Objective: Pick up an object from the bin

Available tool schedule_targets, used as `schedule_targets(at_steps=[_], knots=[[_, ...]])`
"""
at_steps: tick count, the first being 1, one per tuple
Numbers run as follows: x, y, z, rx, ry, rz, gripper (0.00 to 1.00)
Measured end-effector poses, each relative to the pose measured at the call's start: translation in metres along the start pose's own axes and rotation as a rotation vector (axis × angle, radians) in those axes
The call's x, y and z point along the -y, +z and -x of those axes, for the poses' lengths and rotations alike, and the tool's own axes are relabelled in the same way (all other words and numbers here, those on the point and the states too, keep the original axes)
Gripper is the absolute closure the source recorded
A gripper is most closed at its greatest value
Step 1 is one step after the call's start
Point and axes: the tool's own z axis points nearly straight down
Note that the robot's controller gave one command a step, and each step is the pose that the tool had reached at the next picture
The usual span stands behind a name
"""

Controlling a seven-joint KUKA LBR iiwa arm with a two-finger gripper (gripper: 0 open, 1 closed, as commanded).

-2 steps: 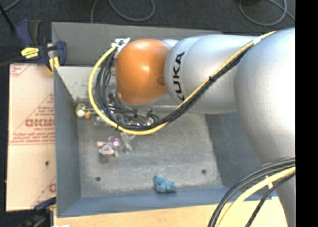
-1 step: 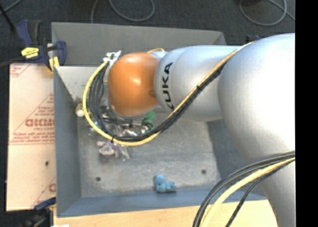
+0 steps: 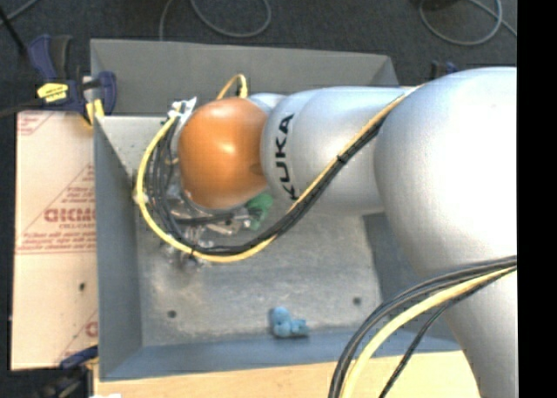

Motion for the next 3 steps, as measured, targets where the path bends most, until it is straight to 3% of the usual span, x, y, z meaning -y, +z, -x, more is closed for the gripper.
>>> schedule_targets(at_steps=[3], knots=[[-0.001,-0.01,-0.001,0.0,0.002,0.002,1.0]])
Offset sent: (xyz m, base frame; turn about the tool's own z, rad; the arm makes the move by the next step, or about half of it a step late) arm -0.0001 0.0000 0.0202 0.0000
